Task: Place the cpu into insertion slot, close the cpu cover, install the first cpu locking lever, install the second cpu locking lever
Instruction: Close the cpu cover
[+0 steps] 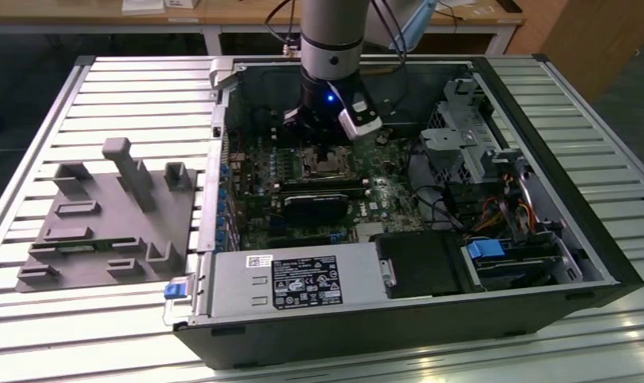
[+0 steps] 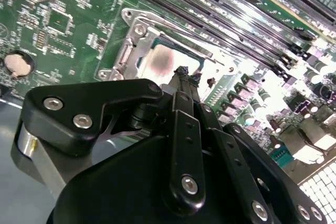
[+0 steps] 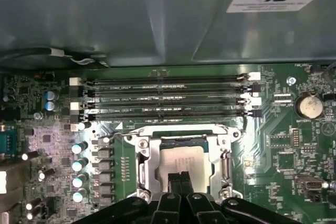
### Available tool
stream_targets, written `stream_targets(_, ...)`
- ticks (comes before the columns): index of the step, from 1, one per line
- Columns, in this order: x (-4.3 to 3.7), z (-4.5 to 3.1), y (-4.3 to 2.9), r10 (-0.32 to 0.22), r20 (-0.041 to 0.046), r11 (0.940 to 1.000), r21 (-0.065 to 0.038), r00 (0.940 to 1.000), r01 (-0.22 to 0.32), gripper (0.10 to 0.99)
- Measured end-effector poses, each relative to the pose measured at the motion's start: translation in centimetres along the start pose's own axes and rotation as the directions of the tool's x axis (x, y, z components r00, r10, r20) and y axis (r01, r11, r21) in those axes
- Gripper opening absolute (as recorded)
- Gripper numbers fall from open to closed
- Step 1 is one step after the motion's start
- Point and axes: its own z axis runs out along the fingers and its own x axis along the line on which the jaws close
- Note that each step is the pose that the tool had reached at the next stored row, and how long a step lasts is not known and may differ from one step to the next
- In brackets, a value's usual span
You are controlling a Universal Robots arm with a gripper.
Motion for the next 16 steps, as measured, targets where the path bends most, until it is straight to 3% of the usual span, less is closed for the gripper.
stream_targets(7,1.29,0.32,-0.09,0.001,0.0001,1.0,0.0,1.0,-0.001,0.106)
stream_targets(16,1.82,1.19,-0.16,0.001,0.0001,1.0,0.0,1.0,-0.001,0.106)
